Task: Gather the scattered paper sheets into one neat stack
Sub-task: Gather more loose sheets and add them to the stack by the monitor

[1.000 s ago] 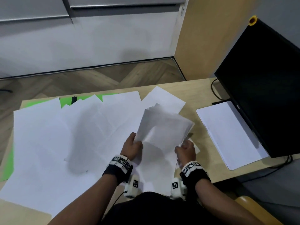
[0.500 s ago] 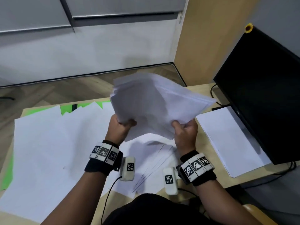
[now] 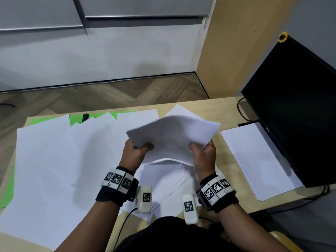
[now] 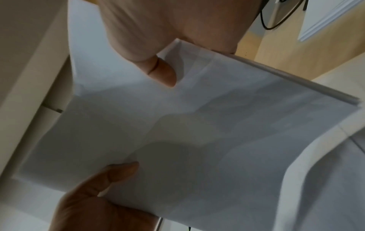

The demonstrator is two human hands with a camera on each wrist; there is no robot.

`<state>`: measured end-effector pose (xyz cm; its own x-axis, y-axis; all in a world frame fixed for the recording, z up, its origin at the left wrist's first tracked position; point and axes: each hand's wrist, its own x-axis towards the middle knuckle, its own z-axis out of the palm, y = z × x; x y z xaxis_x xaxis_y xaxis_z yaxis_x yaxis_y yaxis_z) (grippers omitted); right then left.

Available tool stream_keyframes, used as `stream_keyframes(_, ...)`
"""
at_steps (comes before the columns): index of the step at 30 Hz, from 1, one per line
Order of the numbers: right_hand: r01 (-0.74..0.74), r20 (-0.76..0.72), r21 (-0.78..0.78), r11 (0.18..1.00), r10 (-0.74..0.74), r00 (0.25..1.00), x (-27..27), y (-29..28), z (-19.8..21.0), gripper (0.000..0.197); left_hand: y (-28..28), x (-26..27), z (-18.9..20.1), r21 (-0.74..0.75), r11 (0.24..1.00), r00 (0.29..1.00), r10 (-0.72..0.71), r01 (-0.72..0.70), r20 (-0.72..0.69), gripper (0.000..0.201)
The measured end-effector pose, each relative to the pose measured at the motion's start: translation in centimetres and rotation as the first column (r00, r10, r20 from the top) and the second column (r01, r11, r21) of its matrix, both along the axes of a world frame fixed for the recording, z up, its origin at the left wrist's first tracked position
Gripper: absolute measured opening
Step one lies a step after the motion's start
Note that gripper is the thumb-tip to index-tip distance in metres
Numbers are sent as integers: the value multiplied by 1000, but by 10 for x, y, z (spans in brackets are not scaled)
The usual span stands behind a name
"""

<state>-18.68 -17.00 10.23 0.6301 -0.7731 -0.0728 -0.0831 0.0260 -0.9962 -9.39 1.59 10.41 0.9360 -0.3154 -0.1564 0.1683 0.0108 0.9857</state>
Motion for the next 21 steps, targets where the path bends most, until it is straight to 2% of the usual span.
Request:
stream_keyframes(3, -31, -135, -64, 998, 22, 991, -2, -4, -23, 46, 6, 1, -11, 88, 995, 999, -36, 37, -7, 28)
stream_keyframes(6, -111, -337, -3, 994, 103, 936, -2, -4, -48, 42, 5, 0, -32, 194, 978, 995, -58, 72, -78, 27)
stream_keyframes(9, -127, -450, -15, 992, 107, 886, -4, -4, -61, 38, 2, -3, -44, 205, 976, 993, -47, 67, -105, 28)
stream_keyframes(12, -144, -500, -47, 988, 102, 860, -10, -4, -74, 41, 3, -5, -55, 207, 974, 989, -61, 88, -134, 25)
stream_keyframes(16, -205, -572, 2, 979, 169, 802, -20, -1, -99, 30, 10, -14, -77, 338, 923, 981, -149, 183, -126, 40)
stream_keyframes(21, -239, -483, -84, 967, 170, 859, -28, -7, -101, 11, 15, -9, -72, 426, 888, 983, -134, 174, -124, 59)
